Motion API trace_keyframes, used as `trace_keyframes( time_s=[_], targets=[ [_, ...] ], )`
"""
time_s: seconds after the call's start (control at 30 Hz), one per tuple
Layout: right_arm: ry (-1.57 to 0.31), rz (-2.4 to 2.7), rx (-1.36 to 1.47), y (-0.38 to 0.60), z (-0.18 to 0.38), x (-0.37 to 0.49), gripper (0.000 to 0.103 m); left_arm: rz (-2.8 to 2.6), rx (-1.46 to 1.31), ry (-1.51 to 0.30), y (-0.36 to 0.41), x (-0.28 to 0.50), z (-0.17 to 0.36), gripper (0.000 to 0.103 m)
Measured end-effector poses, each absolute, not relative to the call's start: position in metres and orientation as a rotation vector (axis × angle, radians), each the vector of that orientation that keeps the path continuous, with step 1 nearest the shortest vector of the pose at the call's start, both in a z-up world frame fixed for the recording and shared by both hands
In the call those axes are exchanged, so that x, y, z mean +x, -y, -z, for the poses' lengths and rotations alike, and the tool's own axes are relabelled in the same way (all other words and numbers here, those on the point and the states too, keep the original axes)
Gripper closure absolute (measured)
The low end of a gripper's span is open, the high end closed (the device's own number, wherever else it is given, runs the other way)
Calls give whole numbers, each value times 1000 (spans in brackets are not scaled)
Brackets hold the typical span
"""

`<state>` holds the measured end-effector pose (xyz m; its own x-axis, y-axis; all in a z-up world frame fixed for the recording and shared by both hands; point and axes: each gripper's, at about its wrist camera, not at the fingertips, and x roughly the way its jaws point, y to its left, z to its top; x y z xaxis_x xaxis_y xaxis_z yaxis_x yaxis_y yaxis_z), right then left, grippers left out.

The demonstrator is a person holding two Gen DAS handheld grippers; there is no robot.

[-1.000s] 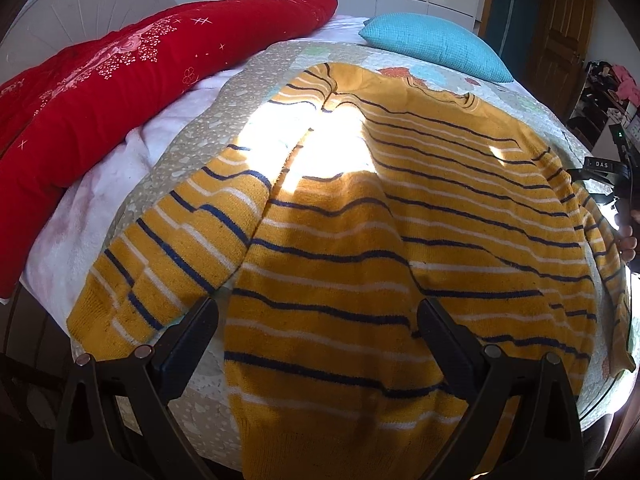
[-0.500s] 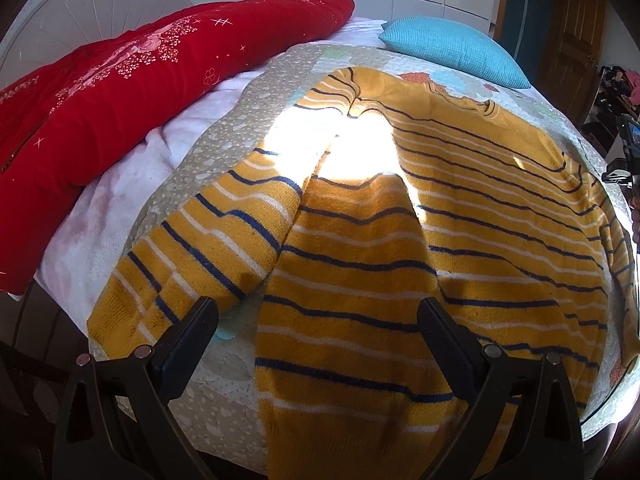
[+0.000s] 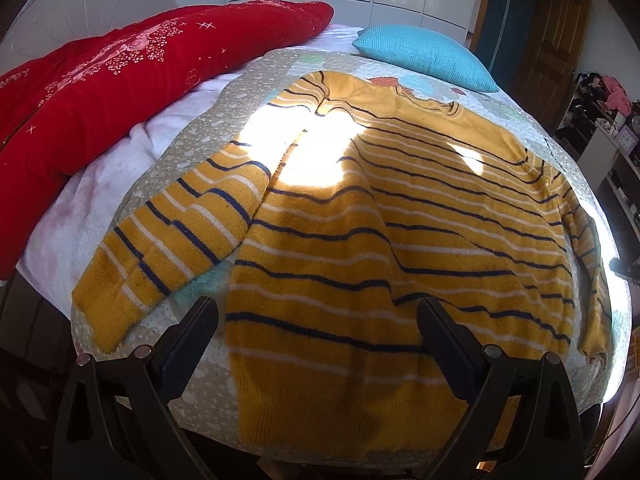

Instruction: Fold small clothes

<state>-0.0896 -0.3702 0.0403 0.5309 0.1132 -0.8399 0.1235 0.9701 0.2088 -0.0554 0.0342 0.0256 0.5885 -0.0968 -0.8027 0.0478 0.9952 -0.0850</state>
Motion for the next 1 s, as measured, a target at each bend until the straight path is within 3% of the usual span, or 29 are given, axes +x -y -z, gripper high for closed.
trace_keyframes(
  time_s=[0.23,0.27,0.3,0.37,0.53,0.67,0.73,0.8,1.0],
  targets=[
    [-1034,70,-60,298,-8,-131,35,53,-74,-940,-53,-72,-29,3],
    [-1052,110,-131,294,-3,-130,50,44,-80,-938,-58,-74,-30,3],
    [-1054,117,-160,293,0,-132,83,35,-86,-939,-63,-75,-32,3],
    [-1047,120,-94,310,-9,-134,91,15,-108,-933,-77,-80,-35,3],
    [-888,398,145,407,-54,-147,91,-81,-183,-922,-125,-81,-35,3],
    [-861,797,269,485,-59,-160,82,-169,-256,-932,-165,-75,-29,3],
    [-819,788,307,483,-67,-168,79,-201,-265,-920,-180,-75,-27,3],
    [-812,769,287,464,-69,-171,61,-231,-257,-906,-192,-73,-23,3],
    [-795,579,210,390,-69,-162,53,-227,-166,-922,-199,-55,-4,3]
  ],
)
